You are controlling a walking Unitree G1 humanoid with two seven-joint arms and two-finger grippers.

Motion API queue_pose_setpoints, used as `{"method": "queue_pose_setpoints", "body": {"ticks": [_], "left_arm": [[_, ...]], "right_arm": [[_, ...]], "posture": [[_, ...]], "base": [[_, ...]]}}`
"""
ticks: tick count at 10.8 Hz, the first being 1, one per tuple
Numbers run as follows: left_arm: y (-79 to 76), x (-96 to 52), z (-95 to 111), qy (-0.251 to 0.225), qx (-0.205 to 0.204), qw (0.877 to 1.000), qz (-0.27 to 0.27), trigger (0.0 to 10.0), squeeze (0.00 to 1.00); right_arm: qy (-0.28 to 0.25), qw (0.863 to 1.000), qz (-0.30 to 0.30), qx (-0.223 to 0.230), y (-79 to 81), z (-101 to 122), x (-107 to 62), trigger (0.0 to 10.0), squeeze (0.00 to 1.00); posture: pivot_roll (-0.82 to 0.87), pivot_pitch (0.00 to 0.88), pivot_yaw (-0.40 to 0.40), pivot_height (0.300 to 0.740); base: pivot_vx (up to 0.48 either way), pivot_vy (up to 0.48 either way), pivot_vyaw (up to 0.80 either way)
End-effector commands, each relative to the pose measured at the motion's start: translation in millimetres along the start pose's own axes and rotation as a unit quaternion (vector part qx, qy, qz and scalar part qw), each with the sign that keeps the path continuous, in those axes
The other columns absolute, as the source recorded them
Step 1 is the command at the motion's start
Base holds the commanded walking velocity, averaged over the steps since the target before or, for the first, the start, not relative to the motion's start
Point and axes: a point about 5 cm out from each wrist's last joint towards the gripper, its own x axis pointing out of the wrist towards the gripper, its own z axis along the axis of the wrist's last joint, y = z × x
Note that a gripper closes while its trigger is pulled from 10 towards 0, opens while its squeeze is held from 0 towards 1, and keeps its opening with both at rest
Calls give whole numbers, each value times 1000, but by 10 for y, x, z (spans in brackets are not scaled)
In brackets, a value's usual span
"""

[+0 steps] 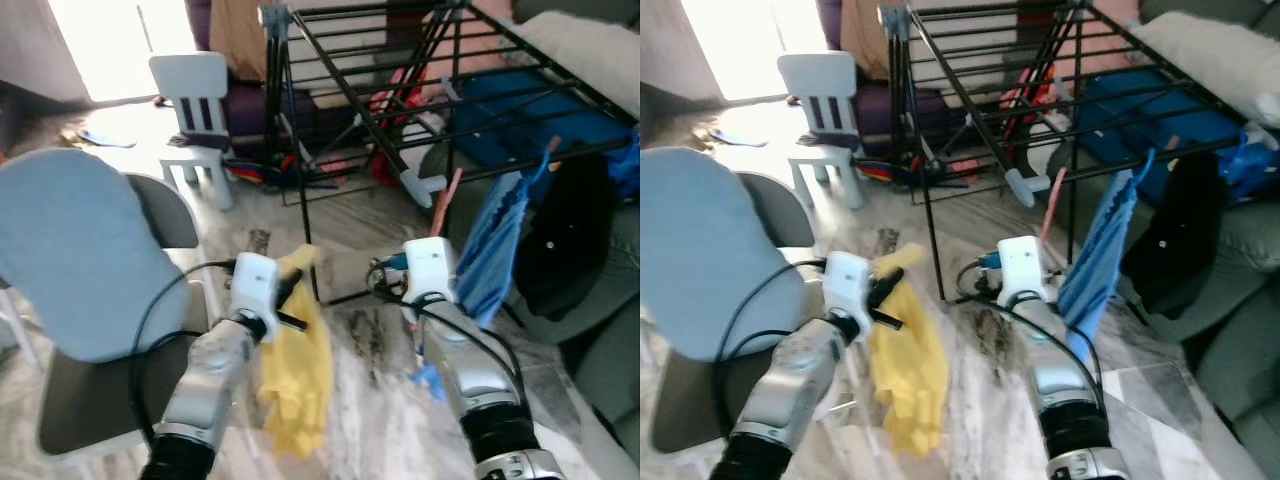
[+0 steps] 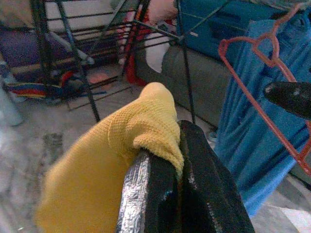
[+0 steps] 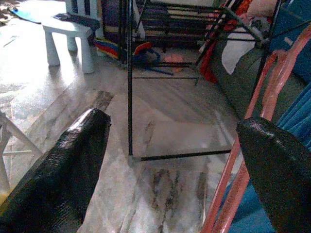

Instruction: Hang hanger

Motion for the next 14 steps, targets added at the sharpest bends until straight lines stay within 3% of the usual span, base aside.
{"method": "queue_pose_setpoints", "body": {"ticks": [1, 4, 6, 10, 14], "left_arm": [[-55, 29, 142, -31, 10, 999, -12, 10000, 0], [-51, 36, 184, -38, 18, 999, -11, 10000, 0], [-47, 38, 207, -39, 20, 999, -10, 10000, 0], [-99, 0, 172, -29, 32, 999, -22, 10000, 0], [-130, 22, 177, -28, 33, 999, -33, 10000, 0]], "right_arm": [[-5, 1000, -25, -1, -92, 18, -8, 10000, 0], [-8, 995, -91, -28, -274, 57, -3, 10000, 0], [-3, 994, -103, -34, -307, 58, 3, 10000, 0], [36, 992, -114, 28, -373, 27, 118, 10000, 0], [75, 990, -111, 41, -440, -24, 241, 10000, 0]], "posture": [[-200, 0, 26, 740], [-195, 0, 24, 740], [-198, 0, 22, 740], [-200, 0, 21, 740], [-183, 0, 12, 740]], "base": [[0, 0, 0], [0, 0, 0], [0, 0, 0], [0, 0, 0], [0, 0, 0]]}}
